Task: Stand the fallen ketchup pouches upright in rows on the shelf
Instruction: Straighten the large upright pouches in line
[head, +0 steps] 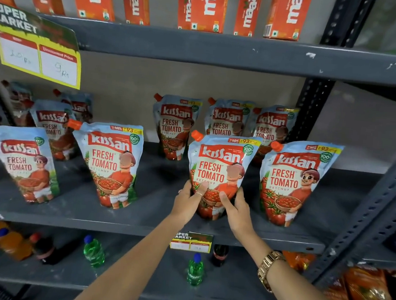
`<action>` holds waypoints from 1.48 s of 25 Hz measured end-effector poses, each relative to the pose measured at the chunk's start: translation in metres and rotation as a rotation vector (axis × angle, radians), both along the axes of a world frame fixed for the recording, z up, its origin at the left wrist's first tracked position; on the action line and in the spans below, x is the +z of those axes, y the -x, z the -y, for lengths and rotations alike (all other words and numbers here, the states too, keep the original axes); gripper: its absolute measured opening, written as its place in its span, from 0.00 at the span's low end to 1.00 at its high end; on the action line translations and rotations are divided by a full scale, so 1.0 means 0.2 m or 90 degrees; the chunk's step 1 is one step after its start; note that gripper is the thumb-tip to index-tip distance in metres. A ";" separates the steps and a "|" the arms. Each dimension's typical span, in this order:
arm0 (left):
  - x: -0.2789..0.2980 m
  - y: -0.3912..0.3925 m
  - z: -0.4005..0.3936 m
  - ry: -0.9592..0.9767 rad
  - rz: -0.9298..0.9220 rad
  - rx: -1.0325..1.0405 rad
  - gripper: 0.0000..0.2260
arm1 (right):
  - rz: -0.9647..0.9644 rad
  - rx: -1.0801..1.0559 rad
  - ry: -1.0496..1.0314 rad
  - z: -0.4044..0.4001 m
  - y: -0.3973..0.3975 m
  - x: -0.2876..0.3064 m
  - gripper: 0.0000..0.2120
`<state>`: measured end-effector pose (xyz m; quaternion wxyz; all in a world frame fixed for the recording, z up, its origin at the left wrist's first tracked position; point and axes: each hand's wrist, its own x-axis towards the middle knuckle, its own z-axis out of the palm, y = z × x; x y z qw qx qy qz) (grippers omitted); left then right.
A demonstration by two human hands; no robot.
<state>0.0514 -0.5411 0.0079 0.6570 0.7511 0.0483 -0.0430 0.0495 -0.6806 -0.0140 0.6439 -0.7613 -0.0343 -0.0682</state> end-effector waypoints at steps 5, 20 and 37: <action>0.02 0.02 0.03 -0.016 -0.025 -0.023 0.23 | -0.028 -0.016 -0.028 0.02 0.02 0.00 0.15; 0.02 0.12 -0.70 -0.146 0.241 0.421 0.06 | 0.244 -0.139 0.384 -0.64 0.08 0.04 0.13; -0.04 0.02 -1.16 -0.010 0.010 0.049 0.20 | -0.064 -0.037 0.201 -1.13 0.05 0.11 0.15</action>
